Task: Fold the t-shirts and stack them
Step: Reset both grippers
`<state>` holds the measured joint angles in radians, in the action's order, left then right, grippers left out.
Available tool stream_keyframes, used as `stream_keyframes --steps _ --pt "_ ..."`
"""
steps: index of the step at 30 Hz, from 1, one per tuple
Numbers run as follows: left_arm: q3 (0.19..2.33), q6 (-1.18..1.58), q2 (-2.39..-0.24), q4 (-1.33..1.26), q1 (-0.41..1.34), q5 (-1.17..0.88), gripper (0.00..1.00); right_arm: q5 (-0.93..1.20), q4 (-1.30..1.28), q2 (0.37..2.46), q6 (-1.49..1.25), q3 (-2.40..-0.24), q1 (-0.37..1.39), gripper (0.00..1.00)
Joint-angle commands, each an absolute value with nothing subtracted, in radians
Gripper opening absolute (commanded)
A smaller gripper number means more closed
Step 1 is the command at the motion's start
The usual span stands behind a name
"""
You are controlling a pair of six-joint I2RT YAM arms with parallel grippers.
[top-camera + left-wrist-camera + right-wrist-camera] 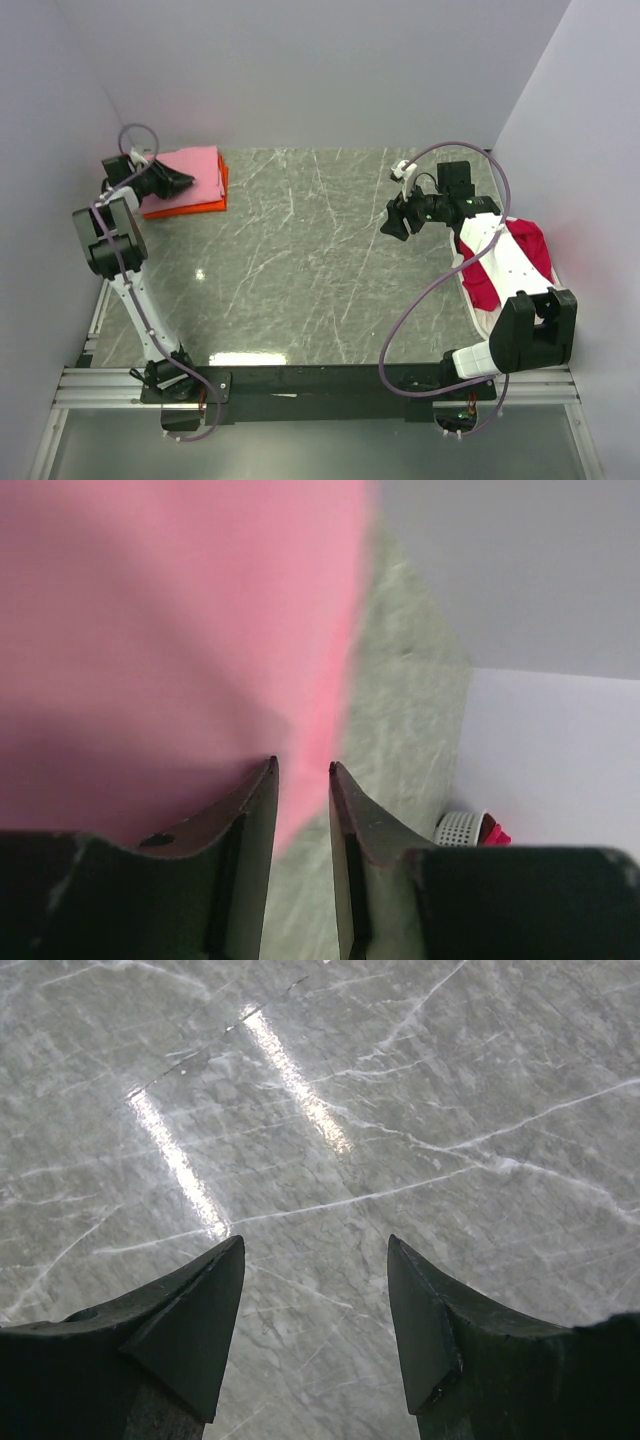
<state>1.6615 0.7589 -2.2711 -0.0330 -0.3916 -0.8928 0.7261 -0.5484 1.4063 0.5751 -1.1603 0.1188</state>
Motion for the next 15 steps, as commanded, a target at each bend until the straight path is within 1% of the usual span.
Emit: stream_keyframes --steps 1,2,4,6,8,9,13,14,15 --pt "1.689 0.683 -2.393 0.095 -0.373 -0.913 0.33 0.736 -0.549 1.407 0.588 -1.177 0.114 0.66" --pt "1.689 0.663 -2.434 0.116 -0.373 -0.923 0.32 0.736 -0.551 1.411 0.588 -1.177 0.114 0.66" --pt "1.684 0.628 -2.451 0.124 -0.376 -0.928 0.32 0.735 -0.554 1.416 0.589 -1.18 0.114 0.66" --pt "1.69 0.618 -2.435 0.117 -0.38 -0.942 0.34 0.735 -0.557 1.417 0.588 -1.181 0.114 0.66" --pt "1.739 0.62 -2.383 0.133 -0.391 -0.953 0.36 0.738 -0.554 1.416 0.584 -1.18 0.114 0.66" --pt "1.756 0.627 -2.358 0.133 -0.396 -0.954 0.39 0.738 -0.555 1.416 0.584 -1.18 0.114 0.66" --pt "1.845 0.696 -2.199 0.12 -0.408 -0.928 0.46 0.73 -0.563 1.405 0.589 -1.186 0.115 0.66" --pt "1.864 0.693 -2.134 0.132 -0.408 -0.911 0.49 0.723 -0.561 1.401 0.589 -1.186 0.115 0.66" --pt "1.879 0.689 -2.102 0.147 -0.408 -0.887 0.57 0.718 -0.561 1.394 0.591 -1.186 0.115 0.66"
